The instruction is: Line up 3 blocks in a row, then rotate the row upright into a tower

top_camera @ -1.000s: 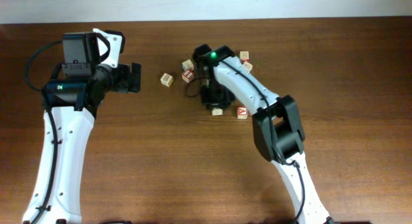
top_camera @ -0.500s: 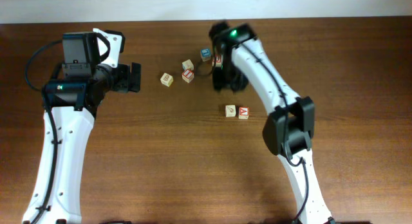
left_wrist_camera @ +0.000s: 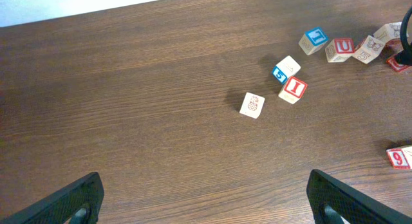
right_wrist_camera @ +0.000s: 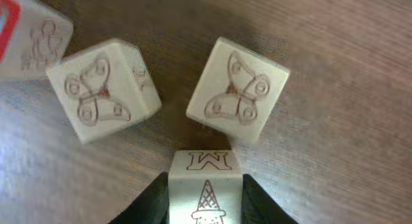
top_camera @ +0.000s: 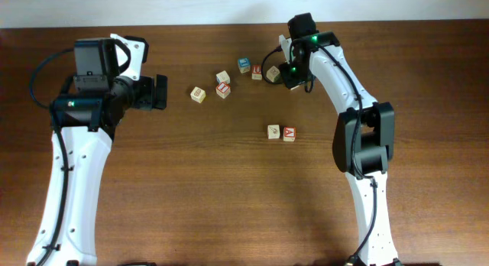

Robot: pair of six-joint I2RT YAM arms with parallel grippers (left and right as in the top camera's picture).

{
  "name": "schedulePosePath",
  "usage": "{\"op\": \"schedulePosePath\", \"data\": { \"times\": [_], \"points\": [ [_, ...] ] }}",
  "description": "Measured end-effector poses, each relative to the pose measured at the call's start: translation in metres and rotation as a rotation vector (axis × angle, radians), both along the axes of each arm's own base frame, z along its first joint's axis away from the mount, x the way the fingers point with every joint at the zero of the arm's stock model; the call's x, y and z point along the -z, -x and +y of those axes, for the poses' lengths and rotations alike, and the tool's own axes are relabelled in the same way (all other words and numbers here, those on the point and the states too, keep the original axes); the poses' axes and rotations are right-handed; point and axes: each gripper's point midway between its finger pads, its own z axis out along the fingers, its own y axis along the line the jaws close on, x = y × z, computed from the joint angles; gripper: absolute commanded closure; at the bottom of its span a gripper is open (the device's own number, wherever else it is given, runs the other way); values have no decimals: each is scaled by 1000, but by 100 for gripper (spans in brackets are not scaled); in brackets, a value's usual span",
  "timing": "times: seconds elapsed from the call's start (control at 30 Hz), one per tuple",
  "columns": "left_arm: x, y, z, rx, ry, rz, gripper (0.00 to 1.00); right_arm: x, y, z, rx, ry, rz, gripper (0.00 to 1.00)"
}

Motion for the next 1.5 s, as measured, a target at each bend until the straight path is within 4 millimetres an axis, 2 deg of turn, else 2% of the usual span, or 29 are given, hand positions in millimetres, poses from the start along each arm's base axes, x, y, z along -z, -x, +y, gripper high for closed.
{"op": "schedulePosePath", "data": {
  "times": [0.07,0.13,0.17,0.2,0.27,0.33,0.37,0.43,0.47,0.53,0.57,0.63,0.73,0.83,0.93,1.0,1.07,1.1,1.13,1.17,1.23,1.27,1.3,1.33,1.37,1.4,1.43,1.47,1.5],
  "points": [
    [0,0,0,0,0,0,1,1,5,-2,63,-10,27,71],
    [0,0,0,0,0,0,1,1,22,-5,168,-21,102,71],
    [0,0,0,0,0,0,1,0,43,3,233,-83,201,71],
    [0,0,0,0,0,0,1,0,48,9,257,-120,231,71],
    [0,0,0,0,0,0,1,-3,60,33,292,-215,303,71],
    [0,0,0,0,0,0,1,-4,75,81,271,-249,328,70],
    [0,0,0,0,0,0,1,-4,92,116,230,-243,340,70],
    [0,0,0,0,0,0,1,-3,114,153,184,-216,348,70],
    [0,0,0,0,0,0,1,-2,124,161,172,-192,354,70],
    [0,0,0,0,0,0,1,1,143,155,197,-83,375,70],
    [0,0,0,0,0,0,1,2,148,142,226,-17,383,70],
    [0,0,0,0,0,0,1,2,152,125,259,59,381,70],
    [0,0,0,0,0,0,1,1,154,113,279,108,385,68],
    [0,0,0,0,0,0,1,1,156,104,296,151,380,53],
    [0,0,0,0,0,0,1,0,157,103,301,158,384,51],
    [0,0,0,0,0,0,1,-12,160,106,298,138,405,51],
    [0,0,0,0,-1,0,1,-49,157,111,287,103,391,48],
    [0,0,0,0,0,-1,1,-90,141,126,236,-5,301,47],
    [0,0,0,0,0,-1,1,-139,130,137,192,-125,189,46],
    [0,0,0,1,0,0,1,-162,128,140,177,-172,143,46],
    [0,0,0,0,0,-2,1,-258,142,120,137,-300,-30,45],
    [0,0,0,0,0,-1,1,-303,153,100,138,-347,-119,46],
    [0,0,0,0,-1,-1,1,-354,172,67,158,-390,-235,46],
    [0,1,-1,5,5,3,1,-380,192,36,188,-394,-292,53],
    [2,4,-7,28,32,20,1,-400,217,-7,251,-372,-349,55],
    [7,13,-17,64,75,60,1,-392,231,-27,288,-342,-326,56],
    [9,17,-22,81,96,78,1,-366,234,-40,327,-293,-244,55],
    [8,16,-27,101,119,73,1,-317,224,-51,381,-224,-98,56],
    [7,17,-30,113,133,73,1,-278,208,-52,401,-190,-25,58]
  ]
}}
